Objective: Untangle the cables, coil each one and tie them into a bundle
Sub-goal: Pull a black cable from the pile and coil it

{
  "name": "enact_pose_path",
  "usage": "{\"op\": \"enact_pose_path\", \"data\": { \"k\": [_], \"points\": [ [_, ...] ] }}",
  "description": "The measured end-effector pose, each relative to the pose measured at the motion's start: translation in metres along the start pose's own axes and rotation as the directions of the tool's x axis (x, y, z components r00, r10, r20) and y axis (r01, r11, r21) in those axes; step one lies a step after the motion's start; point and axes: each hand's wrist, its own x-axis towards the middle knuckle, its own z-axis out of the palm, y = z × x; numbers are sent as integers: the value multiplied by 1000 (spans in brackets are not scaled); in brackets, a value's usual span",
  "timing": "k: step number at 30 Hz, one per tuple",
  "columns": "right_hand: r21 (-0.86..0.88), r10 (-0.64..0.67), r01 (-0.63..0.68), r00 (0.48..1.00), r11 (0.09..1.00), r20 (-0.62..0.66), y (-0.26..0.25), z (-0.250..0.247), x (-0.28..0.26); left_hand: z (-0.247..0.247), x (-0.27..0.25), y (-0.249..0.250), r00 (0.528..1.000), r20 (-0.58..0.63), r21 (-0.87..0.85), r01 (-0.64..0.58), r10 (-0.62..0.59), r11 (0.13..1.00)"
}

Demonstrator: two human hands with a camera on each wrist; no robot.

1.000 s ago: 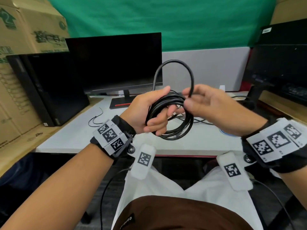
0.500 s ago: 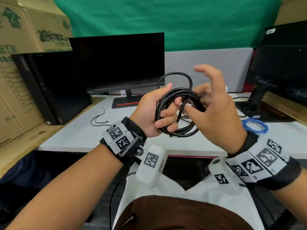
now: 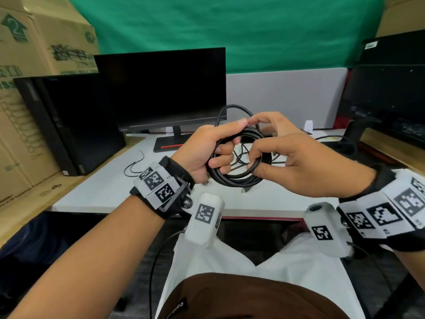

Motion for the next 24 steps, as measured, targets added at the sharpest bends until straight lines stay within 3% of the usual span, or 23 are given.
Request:
{"op": "enact_pose_path", "data": {
  "k": [2,4,8,11,15,19,22,24],
  "points": [
    [33,-34,34,999,999,-22,-6,-6,-1,-4,3,2,997,-70,31,-11,13,999],
    [182,-42,54,997,982,-70,-14,-13,-5,-15,4,4,982,-181,70,-35,48,997],
    [393,-107,111,994,913,-33,-20,-25,-15,-47,4,1,918,-391,63,-48,69,997],
    [499,9,-13,1000,866,10,-15,-22,-14,-59,8,-1,891,-453,-79,-61,19,995],
    [594,29,-119,987,795,159,-19,2,-7,-47,11,1,944,-323,-291,-34,-65,956],
    [731,86,-216,974,647,212,-13,26,1,-26,1,14,984,-153,-498,-155,89,854],
    [817,50,-233,969,528,244,-16,33,2,-11,-6,17,978,-62,-432,-208,201,878],
    [851,-31,-211,966,480,257,-23,40,1,4,-4,11,961,-134,-225,-268,242,937]
  ]
}}
